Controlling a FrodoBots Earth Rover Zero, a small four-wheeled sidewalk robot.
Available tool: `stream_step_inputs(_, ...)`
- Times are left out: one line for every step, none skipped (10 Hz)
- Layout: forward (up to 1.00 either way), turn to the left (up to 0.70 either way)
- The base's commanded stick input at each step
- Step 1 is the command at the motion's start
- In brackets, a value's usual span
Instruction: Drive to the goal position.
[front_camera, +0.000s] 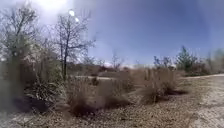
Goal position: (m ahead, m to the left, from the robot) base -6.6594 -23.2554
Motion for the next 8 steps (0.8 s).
stream_step_inputs(0.0, -0.7)
stream_step_inputs(0.0, -0.7)
stream_step_inputs(0.0, -0.7)
stream_step_inputs(0.0, -0.7)
stream_step_inputs(0.0, -0.7)
stream_step_inputs(0.0, -0.7)
stream_step_inputs(0.0, -0.7)
stream_step_inputs(0.0, -0.7)
